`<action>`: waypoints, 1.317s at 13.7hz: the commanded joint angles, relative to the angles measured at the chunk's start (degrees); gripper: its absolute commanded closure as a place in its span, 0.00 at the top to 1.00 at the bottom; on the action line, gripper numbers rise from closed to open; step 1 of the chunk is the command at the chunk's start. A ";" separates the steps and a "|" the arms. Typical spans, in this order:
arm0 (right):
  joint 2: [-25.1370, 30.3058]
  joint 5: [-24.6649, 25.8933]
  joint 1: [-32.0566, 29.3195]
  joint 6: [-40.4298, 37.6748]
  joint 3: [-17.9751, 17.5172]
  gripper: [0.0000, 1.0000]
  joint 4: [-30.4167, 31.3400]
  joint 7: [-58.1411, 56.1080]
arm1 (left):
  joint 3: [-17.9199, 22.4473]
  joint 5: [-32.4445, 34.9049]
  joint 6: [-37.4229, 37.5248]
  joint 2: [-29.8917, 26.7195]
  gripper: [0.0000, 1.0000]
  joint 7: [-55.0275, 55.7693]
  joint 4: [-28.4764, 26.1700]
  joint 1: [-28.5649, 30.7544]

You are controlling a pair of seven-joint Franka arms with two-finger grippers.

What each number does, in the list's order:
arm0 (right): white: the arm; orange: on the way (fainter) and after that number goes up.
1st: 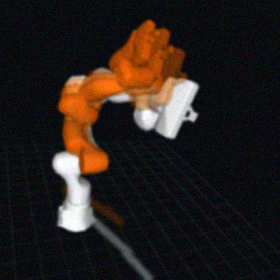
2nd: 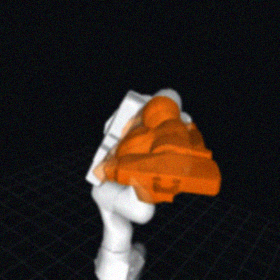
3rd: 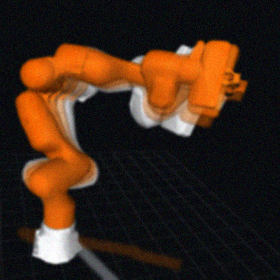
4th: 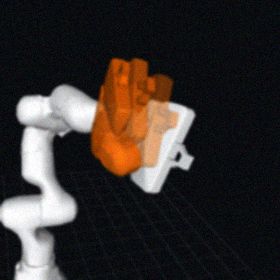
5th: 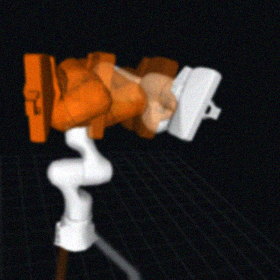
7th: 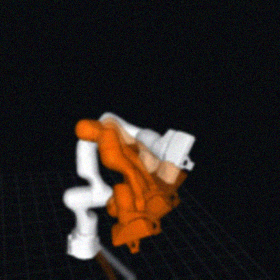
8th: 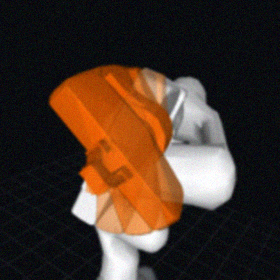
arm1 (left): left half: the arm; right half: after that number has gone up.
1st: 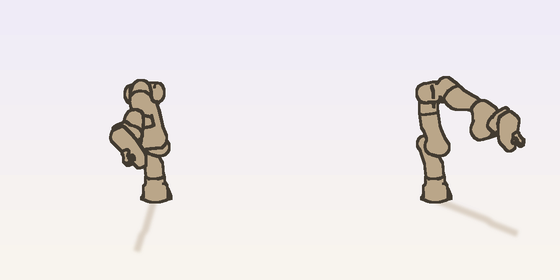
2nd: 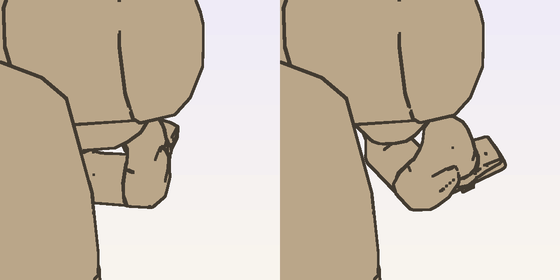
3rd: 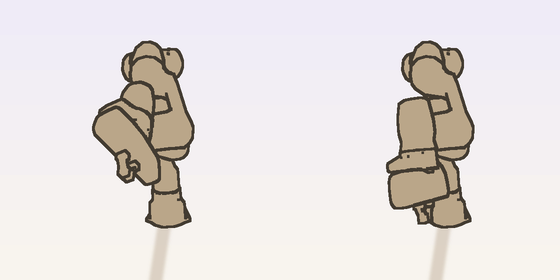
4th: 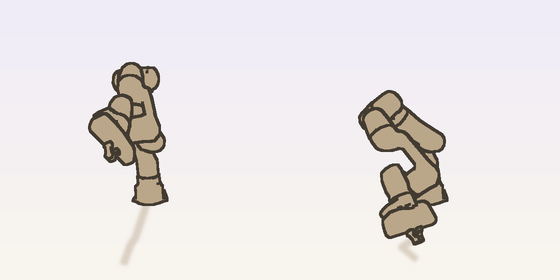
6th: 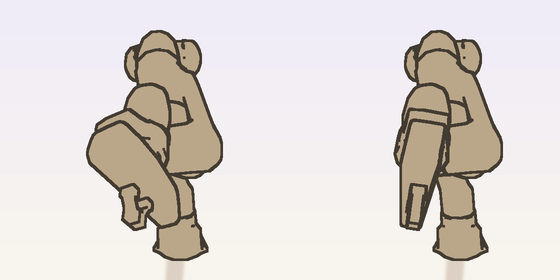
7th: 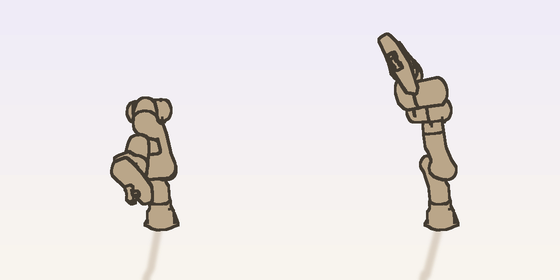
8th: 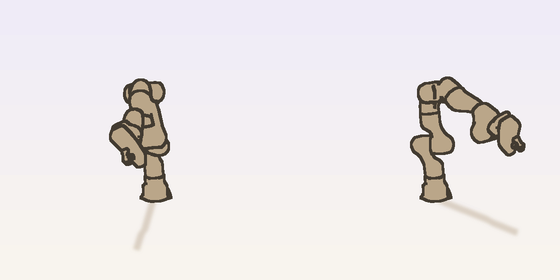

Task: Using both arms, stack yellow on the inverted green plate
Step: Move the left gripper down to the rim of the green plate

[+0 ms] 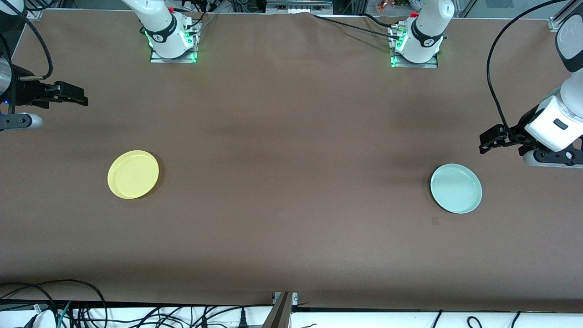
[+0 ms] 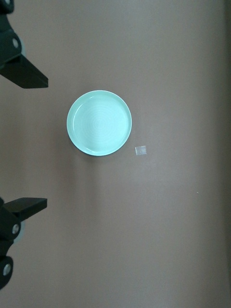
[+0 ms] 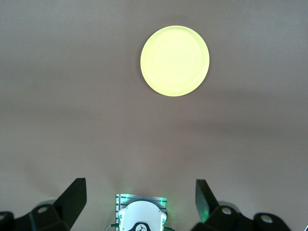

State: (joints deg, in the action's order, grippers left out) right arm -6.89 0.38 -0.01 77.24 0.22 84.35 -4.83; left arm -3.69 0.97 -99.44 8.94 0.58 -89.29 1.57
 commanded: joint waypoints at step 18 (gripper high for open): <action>-3.13 1.20 -0.34 -0.42 -0.22 1.00 -1.38 -0.09 | 1.49 6.94 -22.29 34.92 1.00 -0.76 2.28 11.00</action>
State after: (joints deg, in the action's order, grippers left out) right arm -8.65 0.76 -0.02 77.24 0.26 84.26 -4.83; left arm -2.12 6.56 -122.28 43.50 0.34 -88.50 12.34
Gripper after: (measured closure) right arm 0.000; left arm 0.000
